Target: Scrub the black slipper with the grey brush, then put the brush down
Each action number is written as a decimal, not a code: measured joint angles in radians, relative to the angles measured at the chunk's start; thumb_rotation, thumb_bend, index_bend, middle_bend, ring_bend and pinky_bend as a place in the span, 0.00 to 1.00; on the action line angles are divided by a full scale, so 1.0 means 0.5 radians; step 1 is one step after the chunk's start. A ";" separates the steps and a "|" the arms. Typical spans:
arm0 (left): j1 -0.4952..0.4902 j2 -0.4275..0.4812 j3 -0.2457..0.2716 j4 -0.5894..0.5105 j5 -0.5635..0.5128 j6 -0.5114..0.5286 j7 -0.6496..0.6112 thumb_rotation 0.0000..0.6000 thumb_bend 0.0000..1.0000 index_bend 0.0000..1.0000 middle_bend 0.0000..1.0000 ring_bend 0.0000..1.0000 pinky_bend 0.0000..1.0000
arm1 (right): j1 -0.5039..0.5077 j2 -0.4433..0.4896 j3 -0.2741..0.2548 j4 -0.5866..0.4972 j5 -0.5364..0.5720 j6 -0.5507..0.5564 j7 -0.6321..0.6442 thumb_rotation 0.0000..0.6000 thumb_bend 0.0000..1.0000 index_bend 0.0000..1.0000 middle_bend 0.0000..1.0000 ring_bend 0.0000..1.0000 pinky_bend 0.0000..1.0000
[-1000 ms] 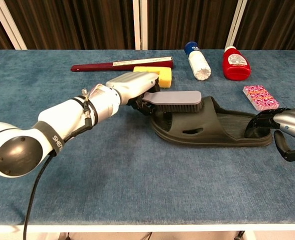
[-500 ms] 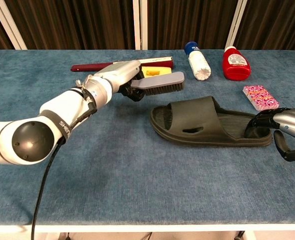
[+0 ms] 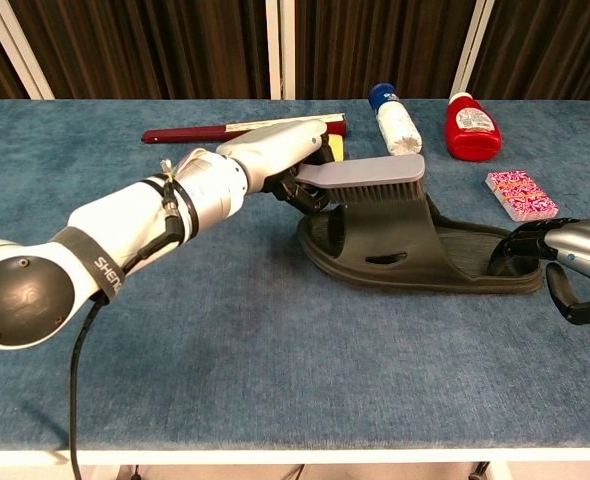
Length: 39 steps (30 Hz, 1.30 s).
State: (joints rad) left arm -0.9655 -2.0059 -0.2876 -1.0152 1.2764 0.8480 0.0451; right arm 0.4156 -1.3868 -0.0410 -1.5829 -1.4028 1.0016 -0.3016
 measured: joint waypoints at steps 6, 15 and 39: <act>-0.026 -0.071 0.036 0.096 0.001 0.013 0.128 1.00 0.71 1.00 1.00 1.00 1.00 | 0.000 0.003 -0.005 0.001 -0.004 0.003 0.008 1.00 1.00 0.29 0.22 0.08 0.16; -0.057 -0.124 -0.016 0.149 -0.151 -0.095 0.190 1.00 0.71 1.00 1.00 1.00 1.00 | 0.001 0.000 -0.012 0.010 0.000 -0.003 0.021 1.00 1.00 0.29 0.22 0.08 0.16; 0.025 0.018 -0.156 0.281 -0.474 -0.074 0.348 1.00 0.71 1.00 1.00 1.00 1.00 | -0.017 0.024 -0.008 -0.022 -0.050 0.085 0.049 1.00 1.00 0.29 0.21 0.08 0.16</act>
State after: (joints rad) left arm -0.9528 -1.9968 -0.3658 -0.8748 1.0396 0.8109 0.2189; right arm 0.4071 -1.3748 -0.0450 -1.5940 -1.4277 1.0442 -0.2770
